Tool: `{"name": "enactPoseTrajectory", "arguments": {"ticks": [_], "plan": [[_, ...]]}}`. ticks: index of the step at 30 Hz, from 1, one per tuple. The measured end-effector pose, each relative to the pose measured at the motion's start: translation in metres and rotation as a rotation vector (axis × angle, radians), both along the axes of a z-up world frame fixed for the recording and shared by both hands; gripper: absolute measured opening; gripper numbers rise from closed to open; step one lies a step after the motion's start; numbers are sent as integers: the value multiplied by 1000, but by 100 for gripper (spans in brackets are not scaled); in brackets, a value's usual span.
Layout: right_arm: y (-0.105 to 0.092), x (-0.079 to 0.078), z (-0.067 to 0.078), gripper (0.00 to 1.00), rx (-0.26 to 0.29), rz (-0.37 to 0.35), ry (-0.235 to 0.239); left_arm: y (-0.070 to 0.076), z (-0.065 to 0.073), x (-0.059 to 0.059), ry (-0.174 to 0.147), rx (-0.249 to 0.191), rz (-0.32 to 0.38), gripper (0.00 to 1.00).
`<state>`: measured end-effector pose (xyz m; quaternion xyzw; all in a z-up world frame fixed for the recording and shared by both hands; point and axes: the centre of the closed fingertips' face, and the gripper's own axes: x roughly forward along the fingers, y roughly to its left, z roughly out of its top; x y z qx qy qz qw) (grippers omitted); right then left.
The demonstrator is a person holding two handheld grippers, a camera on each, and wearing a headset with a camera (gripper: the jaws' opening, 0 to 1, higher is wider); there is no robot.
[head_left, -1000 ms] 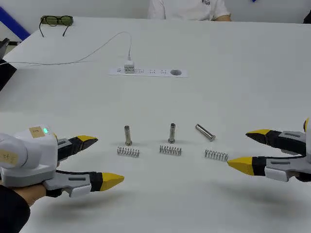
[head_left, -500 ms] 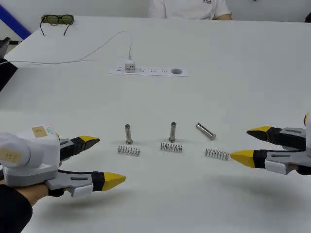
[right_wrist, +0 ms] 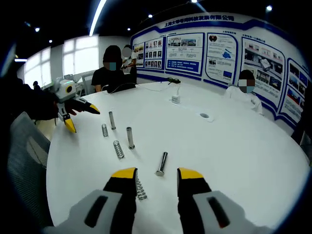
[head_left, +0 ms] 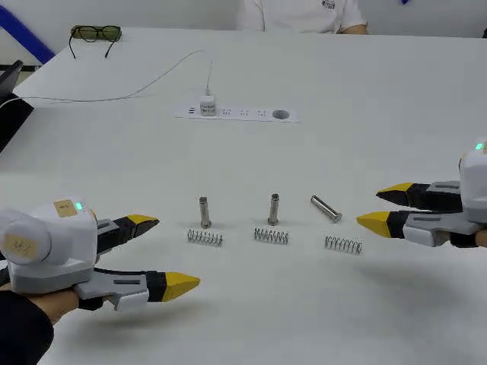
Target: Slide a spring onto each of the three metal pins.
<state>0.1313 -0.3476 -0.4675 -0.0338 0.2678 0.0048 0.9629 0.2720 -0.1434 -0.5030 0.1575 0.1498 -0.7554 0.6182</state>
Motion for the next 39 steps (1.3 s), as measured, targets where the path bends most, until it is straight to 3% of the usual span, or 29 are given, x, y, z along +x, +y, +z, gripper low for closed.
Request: {"name": "enactPoseTrajectory", "arguments": {"ticks": [7,21,30,39], "plan": [[-5,20,0,29,-20,3,23,2,0,-2,-2,4,-1,75],[-15,52,-21,22,-40,-31,126,5,-3,-3,0,12,11,74],[-16,65,-40,20,-47,-41,207,5,-4,-4,2,12,11,74],[-17,74,-52,16,-42,-61,258,5,-7,-5,9,15,13,73]]}}
